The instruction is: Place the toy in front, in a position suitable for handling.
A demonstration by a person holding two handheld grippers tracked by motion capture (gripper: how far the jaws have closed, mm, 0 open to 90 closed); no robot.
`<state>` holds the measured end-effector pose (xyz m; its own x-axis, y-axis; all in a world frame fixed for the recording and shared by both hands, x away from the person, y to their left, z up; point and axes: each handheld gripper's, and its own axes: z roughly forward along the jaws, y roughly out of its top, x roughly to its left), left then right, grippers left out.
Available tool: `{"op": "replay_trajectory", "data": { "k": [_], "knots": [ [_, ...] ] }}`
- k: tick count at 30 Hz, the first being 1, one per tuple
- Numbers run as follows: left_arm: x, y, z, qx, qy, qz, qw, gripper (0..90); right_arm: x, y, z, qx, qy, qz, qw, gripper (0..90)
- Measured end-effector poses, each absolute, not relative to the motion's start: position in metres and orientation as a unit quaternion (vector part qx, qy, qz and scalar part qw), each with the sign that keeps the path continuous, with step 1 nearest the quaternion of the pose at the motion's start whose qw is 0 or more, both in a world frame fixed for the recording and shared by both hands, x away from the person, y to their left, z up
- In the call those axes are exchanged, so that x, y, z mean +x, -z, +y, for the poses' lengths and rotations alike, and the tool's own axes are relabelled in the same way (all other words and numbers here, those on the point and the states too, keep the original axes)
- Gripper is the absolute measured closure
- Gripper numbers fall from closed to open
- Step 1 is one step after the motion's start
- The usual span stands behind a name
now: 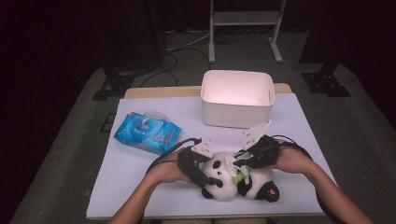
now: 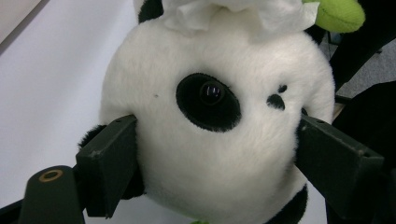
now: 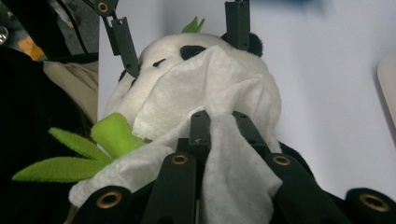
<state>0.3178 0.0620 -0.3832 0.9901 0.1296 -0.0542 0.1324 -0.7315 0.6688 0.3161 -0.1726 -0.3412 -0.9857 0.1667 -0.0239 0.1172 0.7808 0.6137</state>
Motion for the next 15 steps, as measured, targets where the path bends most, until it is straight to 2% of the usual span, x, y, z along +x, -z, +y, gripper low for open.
{"op": "replay_trajectory", "data": {
  "k": [15],
  "knots": [
    [0.317, 0.385, 0.065, 0.929, 0.002, 0.068, 0.364, 16.4, 0.327, 0.332, -0.135, 0.051, -0.308, 0.950, 0.026, 79.5]
  ]
}}
